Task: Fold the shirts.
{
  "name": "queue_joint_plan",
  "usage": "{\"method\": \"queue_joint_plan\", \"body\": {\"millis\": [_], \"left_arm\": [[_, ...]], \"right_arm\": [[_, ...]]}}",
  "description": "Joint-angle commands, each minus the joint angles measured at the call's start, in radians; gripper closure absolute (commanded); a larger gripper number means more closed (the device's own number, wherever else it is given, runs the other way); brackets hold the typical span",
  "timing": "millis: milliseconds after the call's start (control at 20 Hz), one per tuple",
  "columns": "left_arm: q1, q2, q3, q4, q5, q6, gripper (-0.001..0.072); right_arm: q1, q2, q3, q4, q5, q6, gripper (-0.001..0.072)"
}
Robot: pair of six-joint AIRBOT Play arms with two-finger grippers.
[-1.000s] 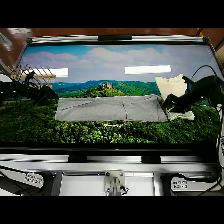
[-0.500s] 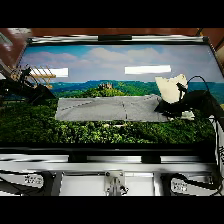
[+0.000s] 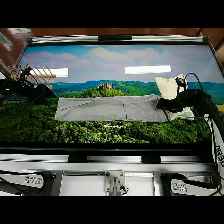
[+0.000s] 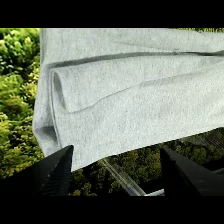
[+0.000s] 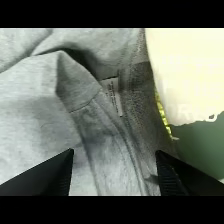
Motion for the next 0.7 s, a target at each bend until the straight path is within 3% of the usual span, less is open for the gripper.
{"method": "queue_joint_plan", "body": {"millis": [0,200,500,550,600,650], "left_arm": [[0.000,0.000,0.001,-0.008,0.007,-0.001,0.0065],[0.000,0.000,0.001,-0.012,0.008,-0.001,0.0065],[0.000,0.000,0.001,-0.012,0.007,-0.001,0.0065],[0.000,0.000,0.001,-0.011,0.007,-0.001,0.0065],[0.000,0.000,0.001,-0.012,0.007,-0.001,0.0065],[0.000,0.000,0.001,-0.011,0.008,-0.001,0.0065]], "right_arm": [[0.004,-0.043,0.004,0.024,0.034,0.009,0.0032],[0.004,-0.075,0.004,0.086,0.074,0.007,0.0029],[0.004,-0.128,0.004,0.190,0.010,-0.002,0.0038],[0.004,-0.127,0.004,0.189,-0.004,-0.003,0.0061],[0.004,-0.127,0.004,0.192,-0.018,-0.004,0.0171],[0.004,-0.127,0.004,0.194,-0.030,-0.005,0.0228]]}}
